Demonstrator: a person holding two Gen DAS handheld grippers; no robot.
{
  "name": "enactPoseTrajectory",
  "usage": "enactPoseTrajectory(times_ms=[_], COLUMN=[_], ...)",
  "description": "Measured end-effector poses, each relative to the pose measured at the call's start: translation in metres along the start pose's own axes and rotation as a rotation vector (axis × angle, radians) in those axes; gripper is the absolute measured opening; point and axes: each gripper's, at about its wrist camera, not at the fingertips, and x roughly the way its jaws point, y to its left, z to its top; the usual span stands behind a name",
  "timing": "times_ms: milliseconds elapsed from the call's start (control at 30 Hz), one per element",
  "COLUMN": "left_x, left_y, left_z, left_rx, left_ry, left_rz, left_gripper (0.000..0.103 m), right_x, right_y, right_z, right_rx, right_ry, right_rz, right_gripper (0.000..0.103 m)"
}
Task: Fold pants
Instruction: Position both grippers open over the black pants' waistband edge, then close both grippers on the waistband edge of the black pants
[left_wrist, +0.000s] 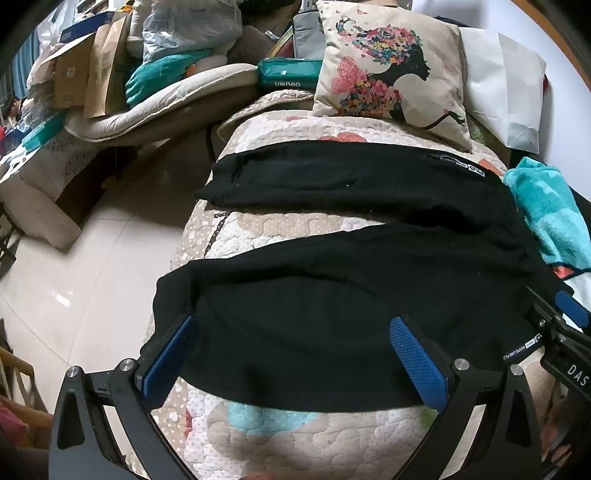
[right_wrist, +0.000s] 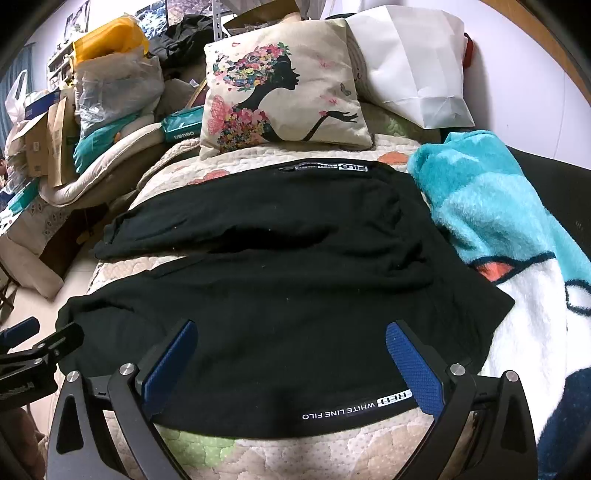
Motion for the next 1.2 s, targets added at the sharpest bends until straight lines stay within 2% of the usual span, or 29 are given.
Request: enactPoseTrajectory(times_ms=[333, 733, 1100, 1200], left_x=[0.006, 0.026, 0.057, 0.056], left_y=[-0.001, -0.002, 0.003, 0.003], left_z=[-0.001, -0.006, -0.019, -0.022], left_rx=[-0.001, 0.005, -0.029, -0.023], left_ry=[0.025, 0.095, 0.246, 0.233], left_rz=[-0.002, 0.015, 0.017, 0.021], left_gripper=[0.103, 0.103, 0.103, 0.103], right_x=[0.002, 0.004, 0.005, 0.004], right_y=[-0.001, -0.002, -0.001, 0.000], right_z=[-0.001, -0.002, -0.003, -0.004], right_rx=[0.004, 0.005, 0.006, 0.004], right_ry=[0.013, 0.026, 0.028, 0.024], right_rz=[0.001, 0.000, 0.001, 0.002], right_gripper=[0.103, 0.103, 0.103, 0.103])
